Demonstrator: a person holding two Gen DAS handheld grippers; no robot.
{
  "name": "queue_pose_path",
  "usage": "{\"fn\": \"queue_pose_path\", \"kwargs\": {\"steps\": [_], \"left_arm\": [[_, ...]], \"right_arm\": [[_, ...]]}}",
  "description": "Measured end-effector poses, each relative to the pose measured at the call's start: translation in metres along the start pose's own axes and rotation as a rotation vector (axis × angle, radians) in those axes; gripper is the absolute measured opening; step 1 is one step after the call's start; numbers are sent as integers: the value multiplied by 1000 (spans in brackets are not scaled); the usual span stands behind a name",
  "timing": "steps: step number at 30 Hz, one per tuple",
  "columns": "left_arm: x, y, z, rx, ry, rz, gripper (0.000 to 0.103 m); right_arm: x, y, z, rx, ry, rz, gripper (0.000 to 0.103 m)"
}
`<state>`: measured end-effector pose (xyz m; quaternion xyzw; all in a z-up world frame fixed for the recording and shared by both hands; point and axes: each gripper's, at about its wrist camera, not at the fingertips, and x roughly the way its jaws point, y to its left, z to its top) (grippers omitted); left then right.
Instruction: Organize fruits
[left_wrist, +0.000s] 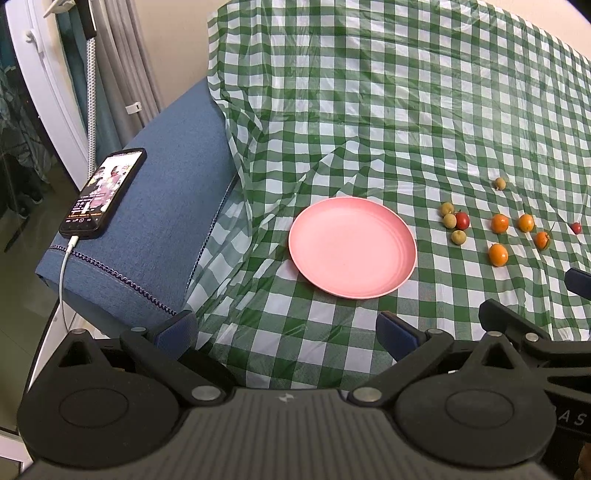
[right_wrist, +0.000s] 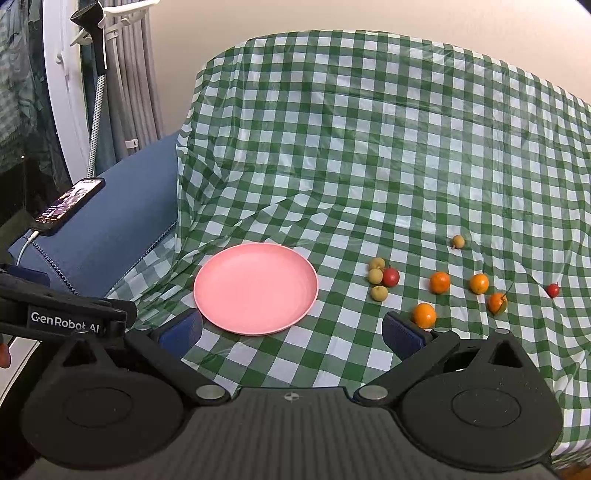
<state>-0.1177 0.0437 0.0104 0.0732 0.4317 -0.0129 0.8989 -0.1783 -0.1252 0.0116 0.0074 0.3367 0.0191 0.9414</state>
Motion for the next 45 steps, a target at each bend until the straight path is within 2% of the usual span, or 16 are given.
{"fn": "queue_pose_path", "kwargs": {"steps": [16,26,35,45], "left_arm": [[0,-1,0,6,10,6,103],[11,-19,6,38,41,-1,103],[27,-57,14,116,72,-27,103],[45,-112,23,222,95,-54,103]], "right_arm": [[2,0,-1,8,3,0,102],[12,-20,-4,83,25,-9,102],[19,-61,-14,176,32,-43,103],[30,-127,-26,296,33,-149,102]]}}
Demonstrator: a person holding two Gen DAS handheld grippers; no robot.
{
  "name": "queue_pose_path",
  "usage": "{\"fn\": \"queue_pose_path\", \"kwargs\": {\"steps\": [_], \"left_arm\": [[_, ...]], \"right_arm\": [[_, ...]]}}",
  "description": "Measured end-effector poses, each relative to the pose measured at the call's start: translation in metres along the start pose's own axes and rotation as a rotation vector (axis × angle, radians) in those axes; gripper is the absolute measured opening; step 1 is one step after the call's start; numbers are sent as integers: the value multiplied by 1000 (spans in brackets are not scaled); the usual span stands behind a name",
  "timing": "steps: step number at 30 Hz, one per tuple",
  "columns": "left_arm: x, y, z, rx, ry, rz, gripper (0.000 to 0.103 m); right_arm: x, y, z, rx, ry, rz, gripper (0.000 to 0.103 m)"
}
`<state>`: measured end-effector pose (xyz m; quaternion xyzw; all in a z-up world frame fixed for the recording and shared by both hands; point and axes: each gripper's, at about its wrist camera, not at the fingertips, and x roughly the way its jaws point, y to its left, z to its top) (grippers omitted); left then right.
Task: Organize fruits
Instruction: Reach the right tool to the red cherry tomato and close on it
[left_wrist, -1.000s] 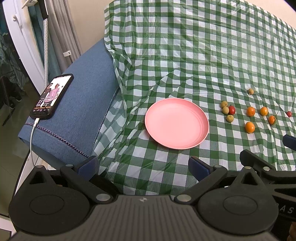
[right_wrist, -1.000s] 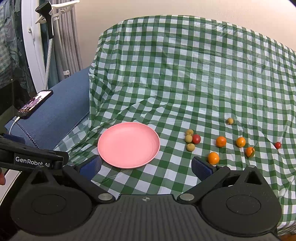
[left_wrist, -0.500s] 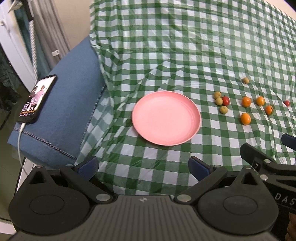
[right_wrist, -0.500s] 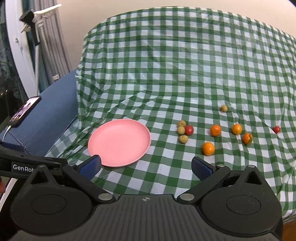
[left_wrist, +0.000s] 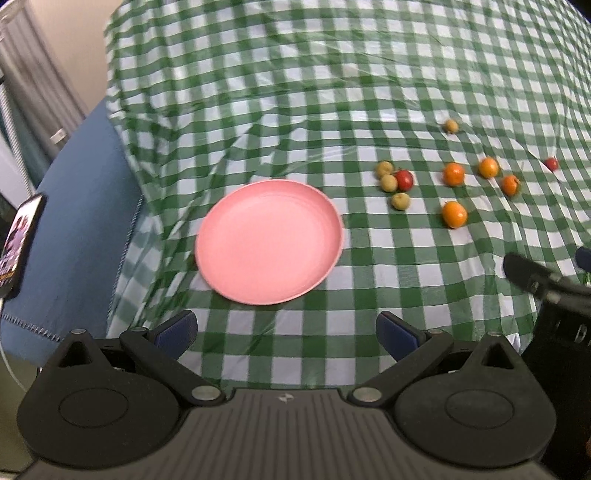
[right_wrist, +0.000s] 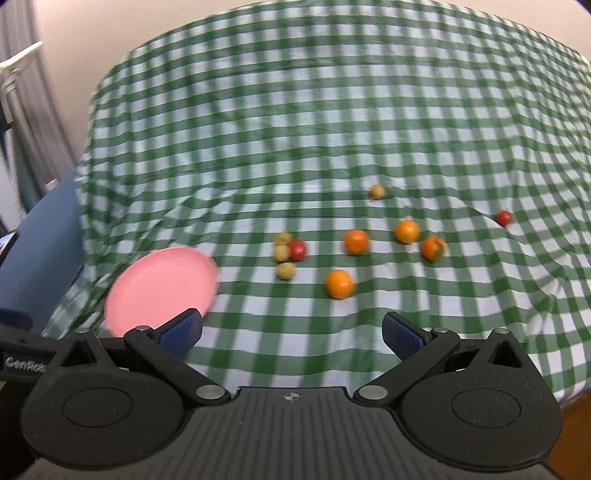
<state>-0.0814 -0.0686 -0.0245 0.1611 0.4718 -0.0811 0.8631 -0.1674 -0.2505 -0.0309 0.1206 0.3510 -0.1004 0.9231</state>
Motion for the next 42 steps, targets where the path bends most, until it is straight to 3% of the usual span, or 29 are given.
{"fn": "queue_pose_path", "kwargs": {"steps": [8,14,20,26,30,33,36,37,38,39,40,42], "left_arm": [[26,-48,26,61,22,-46,103],[68,-100,57,52,62,-158,103],[128,-157,87,38,84,-232,103],[188,-193,108,22,116,-235,103],[220,-199,107,-8,182,-224,103],[219,-205,103,39,125,-200,103],[219,-205,104,3,155,-179,99],[212,-206,105,-18,151,-179,82],[205,-205,105,-29,135,-180,54],[200,-206,106,-21,128,-191,37],[198,-212,106,-14,129,-186,38],[189,-209,107,-30,101,-224,38]], "right_arm": [[20,-68,12,44,-33,-139,102],[50,-150,35,52,-116,-267,102],[141,-253,68,170,-97,-283,102],[242,-331,104,289,-61,-340,102],[287,-345,103,298,22,-373,103],[292,-343,93,234,-54,-421,102],[291,-346,91,223,-58,-419,102],[290,-347,90,222,-58,-415,98],[287,-348,89,228,-71,-427,90],[280,-338,91,225,-87,-435,63],[278,-338,92,217,-92,-423,38],[274,-331,92,202,-79,-430,32]]}}
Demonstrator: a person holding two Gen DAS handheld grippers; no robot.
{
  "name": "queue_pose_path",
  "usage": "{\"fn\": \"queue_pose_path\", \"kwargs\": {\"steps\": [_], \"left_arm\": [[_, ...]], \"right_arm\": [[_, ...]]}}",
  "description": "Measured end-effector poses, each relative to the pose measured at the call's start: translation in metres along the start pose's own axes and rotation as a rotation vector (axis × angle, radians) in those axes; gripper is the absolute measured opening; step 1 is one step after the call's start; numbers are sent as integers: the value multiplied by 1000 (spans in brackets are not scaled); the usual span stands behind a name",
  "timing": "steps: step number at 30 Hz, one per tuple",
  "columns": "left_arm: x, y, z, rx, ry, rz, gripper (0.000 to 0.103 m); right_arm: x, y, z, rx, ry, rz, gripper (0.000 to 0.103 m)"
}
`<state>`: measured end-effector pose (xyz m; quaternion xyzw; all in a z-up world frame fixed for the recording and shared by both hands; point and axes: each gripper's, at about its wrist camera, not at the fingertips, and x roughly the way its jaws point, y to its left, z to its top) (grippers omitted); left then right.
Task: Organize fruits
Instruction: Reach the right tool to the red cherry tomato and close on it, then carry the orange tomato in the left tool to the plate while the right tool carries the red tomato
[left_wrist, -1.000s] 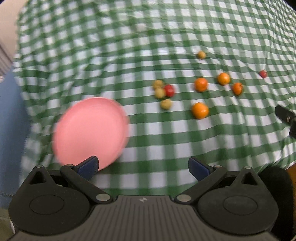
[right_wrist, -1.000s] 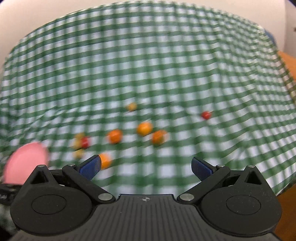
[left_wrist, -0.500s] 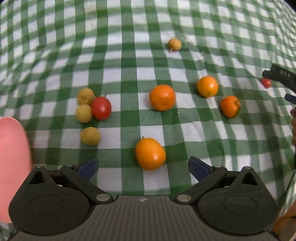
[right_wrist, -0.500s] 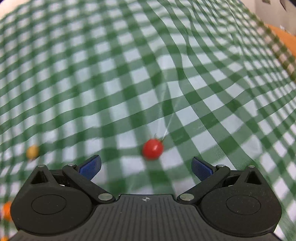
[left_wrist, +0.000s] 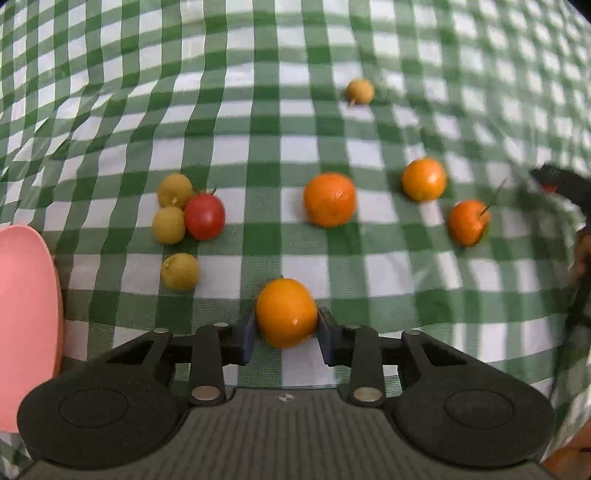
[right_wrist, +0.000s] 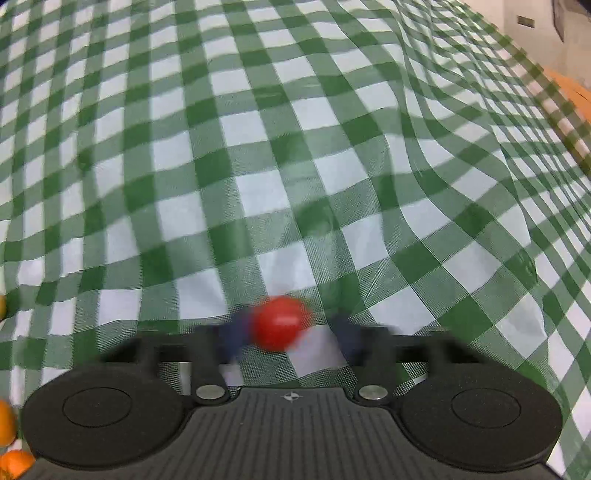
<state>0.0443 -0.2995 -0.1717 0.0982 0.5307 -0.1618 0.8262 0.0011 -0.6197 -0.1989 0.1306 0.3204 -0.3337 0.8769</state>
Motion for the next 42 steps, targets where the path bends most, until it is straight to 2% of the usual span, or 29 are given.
{"fn": "queue_pose_path", "kwargs": {"steps": [3,6,11,15,19,25,31,34,37,42], "left_arm": [[-13,8,1,-24,-31,-70,38],[-31,22,4,-42,-57,-92,38],[-69,57,-8,-69,-71,-100,38],[-104,91,-25,-73,-97,-66,38],[-145,125,-44,-90,-114,-44,38],[-184,183,-84,-134,-143,11,38],[-194,232,-111,-218,-134,27,38],[-198,249,-117,-236,-163,49,38],[-200,261,-120,-240,-187,61,38],[-195,281,-118,-271,-179,49,38]], "right_arm": [[-10,0,4,-12,-24,-13,32],[-37,0,8,-14,-82,3,32],[-105,13,11,-42,-141,114,32],[-173,48,-1,-88,-145,230,32],[-229,95,-27,-136,-92,363,32],[-289,165,-75,-193,-2,493,32],[-330,218,-117,-283,65,560,32],[-354,247,-137,-331,82,578,32],[-364,266,-143,-358,93,591,32],[-370,300,-144,-397,101,596,32]]}}
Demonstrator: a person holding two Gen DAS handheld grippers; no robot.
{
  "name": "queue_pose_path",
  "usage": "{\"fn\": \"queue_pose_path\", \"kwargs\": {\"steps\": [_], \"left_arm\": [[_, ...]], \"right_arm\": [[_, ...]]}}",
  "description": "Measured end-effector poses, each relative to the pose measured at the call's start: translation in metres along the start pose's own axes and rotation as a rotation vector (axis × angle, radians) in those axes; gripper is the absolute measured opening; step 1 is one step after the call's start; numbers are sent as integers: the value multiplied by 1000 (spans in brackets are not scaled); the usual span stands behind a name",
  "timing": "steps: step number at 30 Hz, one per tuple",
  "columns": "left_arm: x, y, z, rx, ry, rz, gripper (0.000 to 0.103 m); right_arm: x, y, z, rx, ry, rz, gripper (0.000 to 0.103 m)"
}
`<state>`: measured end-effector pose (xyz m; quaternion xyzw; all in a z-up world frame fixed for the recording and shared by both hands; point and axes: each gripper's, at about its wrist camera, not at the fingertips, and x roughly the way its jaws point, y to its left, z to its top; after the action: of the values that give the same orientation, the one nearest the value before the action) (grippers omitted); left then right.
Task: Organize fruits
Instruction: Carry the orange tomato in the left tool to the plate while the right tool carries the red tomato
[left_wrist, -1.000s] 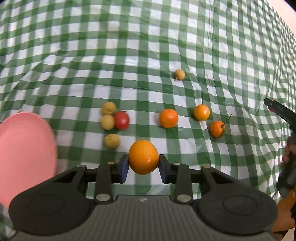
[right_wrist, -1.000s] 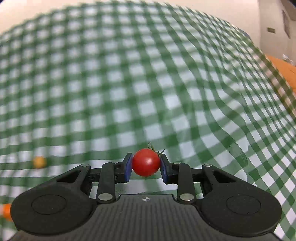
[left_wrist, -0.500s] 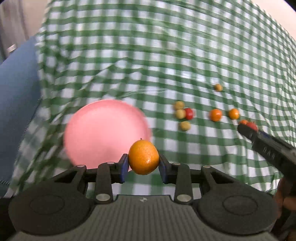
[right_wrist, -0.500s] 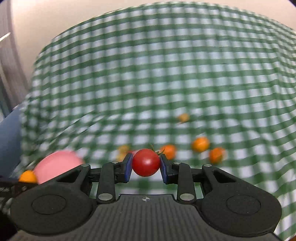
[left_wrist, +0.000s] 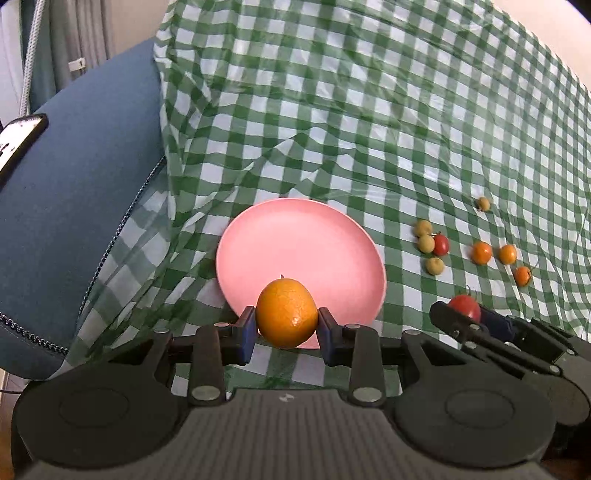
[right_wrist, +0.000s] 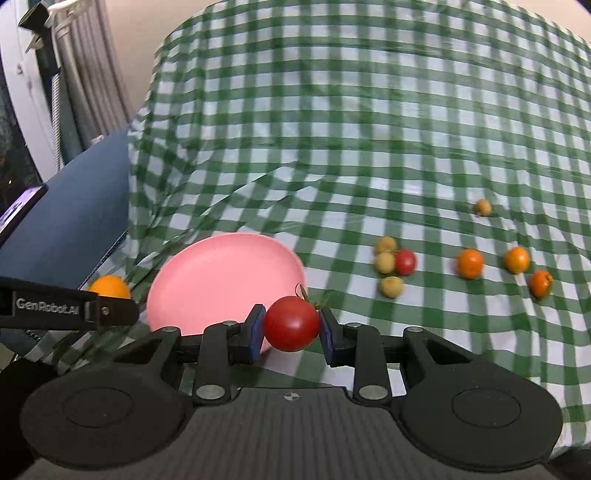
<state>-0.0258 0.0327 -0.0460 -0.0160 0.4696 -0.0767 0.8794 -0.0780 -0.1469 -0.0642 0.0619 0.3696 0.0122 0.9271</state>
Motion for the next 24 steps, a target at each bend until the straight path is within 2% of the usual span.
{"fn": "queue_pose_path", "kwargs": {"steps": [9,24], "left_arm": [[23,15,15,-33,9,0,38],[67,30,36,-14,53,12,38]], "right_arm": [[32,30,7,-63,56,2,32],[73,45,9,-96,102,16,32]]}}
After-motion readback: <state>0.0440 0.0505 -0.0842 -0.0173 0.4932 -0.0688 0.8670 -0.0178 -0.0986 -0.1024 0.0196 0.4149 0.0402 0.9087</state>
